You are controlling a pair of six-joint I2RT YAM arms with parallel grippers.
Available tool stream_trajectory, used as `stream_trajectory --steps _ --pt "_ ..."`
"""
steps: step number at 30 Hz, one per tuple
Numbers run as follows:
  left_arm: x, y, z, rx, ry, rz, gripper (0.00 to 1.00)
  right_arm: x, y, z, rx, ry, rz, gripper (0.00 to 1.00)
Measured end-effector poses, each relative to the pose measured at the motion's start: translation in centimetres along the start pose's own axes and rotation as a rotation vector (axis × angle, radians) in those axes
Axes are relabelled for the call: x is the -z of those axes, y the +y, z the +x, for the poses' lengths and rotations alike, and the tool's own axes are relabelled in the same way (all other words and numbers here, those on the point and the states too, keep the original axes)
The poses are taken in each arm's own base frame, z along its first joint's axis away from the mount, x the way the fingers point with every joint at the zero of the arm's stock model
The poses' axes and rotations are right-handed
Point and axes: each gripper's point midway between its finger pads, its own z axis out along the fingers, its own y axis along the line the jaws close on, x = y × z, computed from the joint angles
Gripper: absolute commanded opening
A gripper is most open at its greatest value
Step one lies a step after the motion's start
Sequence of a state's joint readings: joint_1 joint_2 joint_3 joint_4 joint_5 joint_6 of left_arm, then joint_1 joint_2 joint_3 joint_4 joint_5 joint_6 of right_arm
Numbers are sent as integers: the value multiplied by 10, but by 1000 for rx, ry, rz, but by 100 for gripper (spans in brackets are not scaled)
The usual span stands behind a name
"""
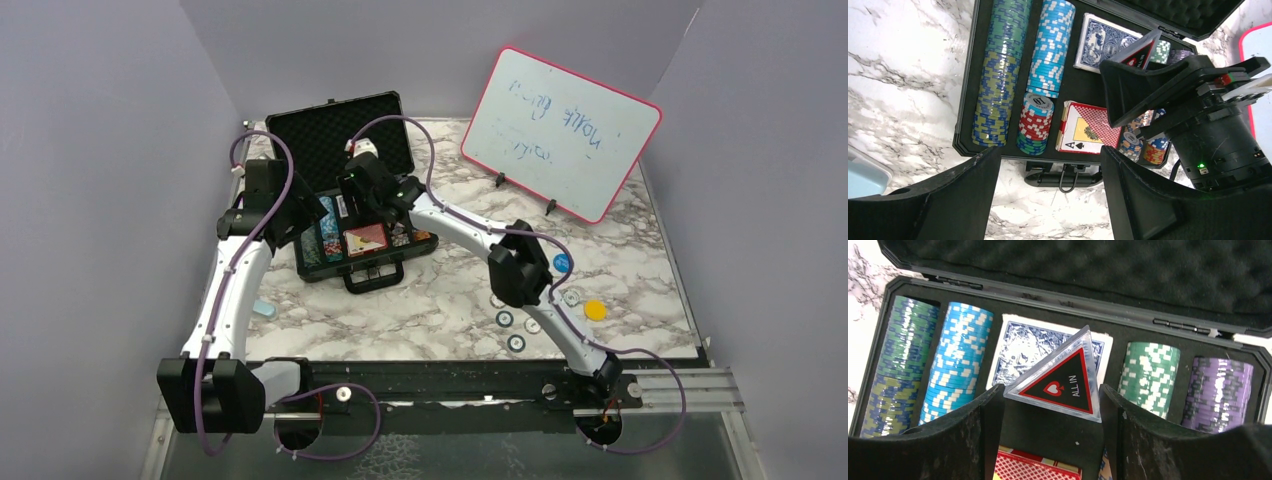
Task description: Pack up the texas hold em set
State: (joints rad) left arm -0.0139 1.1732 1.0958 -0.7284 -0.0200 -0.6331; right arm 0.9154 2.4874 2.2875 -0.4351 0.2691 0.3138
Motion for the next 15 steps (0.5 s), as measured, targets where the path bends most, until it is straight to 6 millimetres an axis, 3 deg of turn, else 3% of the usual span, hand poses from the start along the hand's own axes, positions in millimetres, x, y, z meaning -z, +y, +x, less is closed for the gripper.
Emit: stream_trajectory --steps 7,15 --pt "-5 3 4 6 23 -17 76 -10 7 -10 48 -51 -30 71" --pt "-5 9 1 6 9 -56 76 -12 14 -9 63 -53 -70 92"
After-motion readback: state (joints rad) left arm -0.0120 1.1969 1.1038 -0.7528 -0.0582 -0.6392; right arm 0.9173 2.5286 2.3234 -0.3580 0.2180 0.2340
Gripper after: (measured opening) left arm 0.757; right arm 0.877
